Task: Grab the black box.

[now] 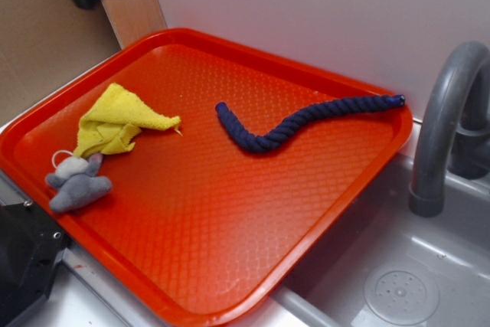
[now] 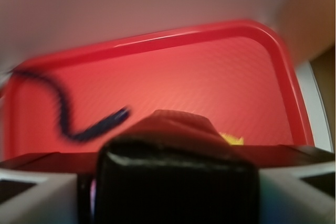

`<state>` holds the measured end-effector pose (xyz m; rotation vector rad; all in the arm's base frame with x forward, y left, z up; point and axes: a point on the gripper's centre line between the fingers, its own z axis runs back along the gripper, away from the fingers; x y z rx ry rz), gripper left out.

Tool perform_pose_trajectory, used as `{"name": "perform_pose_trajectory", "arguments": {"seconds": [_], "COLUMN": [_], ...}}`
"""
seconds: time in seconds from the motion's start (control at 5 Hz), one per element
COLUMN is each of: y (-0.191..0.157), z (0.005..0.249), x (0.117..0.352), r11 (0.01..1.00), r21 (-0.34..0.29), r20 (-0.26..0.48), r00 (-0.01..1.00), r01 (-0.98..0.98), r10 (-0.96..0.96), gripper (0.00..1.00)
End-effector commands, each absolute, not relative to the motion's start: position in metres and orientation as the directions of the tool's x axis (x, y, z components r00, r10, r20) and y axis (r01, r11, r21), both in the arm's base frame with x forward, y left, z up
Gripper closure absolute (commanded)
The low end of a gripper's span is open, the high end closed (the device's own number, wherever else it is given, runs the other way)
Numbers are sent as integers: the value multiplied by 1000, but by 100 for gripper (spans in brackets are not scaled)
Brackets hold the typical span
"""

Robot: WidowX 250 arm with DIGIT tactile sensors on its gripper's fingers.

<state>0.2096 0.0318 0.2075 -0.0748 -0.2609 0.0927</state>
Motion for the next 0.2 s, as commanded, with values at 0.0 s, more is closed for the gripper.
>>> {"name": "perform_pose_trajectory", "arguments": {"seconds": [0.0], "y": [43], "z": [311], "x": [189], "r11": [997], "r21": [-62], "r20": [156], "r00": [986], "r01": [-48], "r10": [57], "gripper": [100]}}
